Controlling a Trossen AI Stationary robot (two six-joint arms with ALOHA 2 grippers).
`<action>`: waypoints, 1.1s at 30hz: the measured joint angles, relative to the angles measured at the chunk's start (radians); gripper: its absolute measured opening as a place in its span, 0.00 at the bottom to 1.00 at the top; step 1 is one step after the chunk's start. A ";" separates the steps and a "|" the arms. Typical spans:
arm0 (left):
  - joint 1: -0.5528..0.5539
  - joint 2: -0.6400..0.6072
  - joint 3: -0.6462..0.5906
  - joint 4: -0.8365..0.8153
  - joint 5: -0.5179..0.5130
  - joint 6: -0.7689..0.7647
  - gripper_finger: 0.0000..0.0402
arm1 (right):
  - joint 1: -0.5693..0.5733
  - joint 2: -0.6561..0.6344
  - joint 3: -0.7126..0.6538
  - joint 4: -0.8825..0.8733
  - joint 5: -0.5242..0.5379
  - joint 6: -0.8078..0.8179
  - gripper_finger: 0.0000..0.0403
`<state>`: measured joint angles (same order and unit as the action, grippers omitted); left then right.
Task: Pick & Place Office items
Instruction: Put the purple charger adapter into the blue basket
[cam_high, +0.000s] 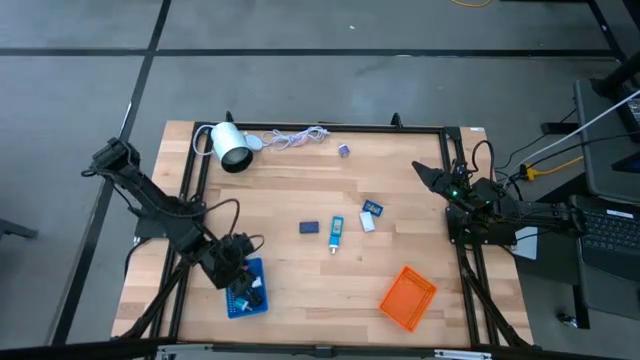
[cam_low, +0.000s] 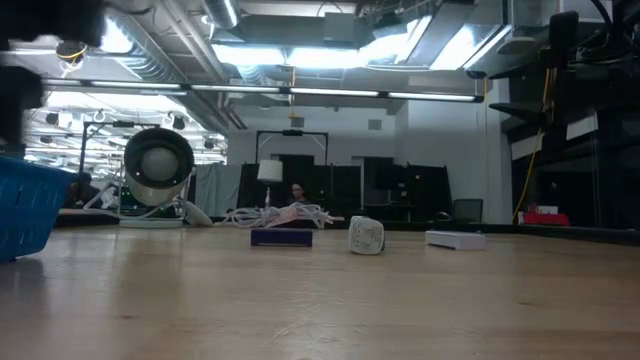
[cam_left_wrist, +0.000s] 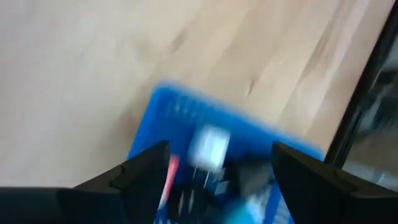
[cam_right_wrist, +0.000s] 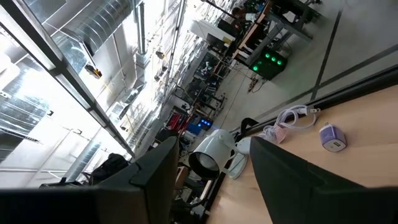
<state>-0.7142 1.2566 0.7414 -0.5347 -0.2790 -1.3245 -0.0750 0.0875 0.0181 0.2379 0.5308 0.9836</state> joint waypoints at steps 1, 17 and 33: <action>0.024 -0.005 0.000 0.025 -0.008 0.023 0.68 | 0.000 0.000 0.000 0.000 0.000 0.000 0.51; 0.792 0.025 0.005 0.596 0.254 0.449 0.68 | 0.000 0.000 0.000 0.000 0.004 -0.004 0.51; 0.985 0.277 0.180 0.565 0.400 0.572 0.68 | -0.016 0.148 0.224 -0.223 0.010 -0.174 0.51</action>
<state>0.2712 1.5332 0.9215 0.0301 0.1209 -0.7526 -0.0909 0.2351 0.2417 0.0153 0.5411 0.8100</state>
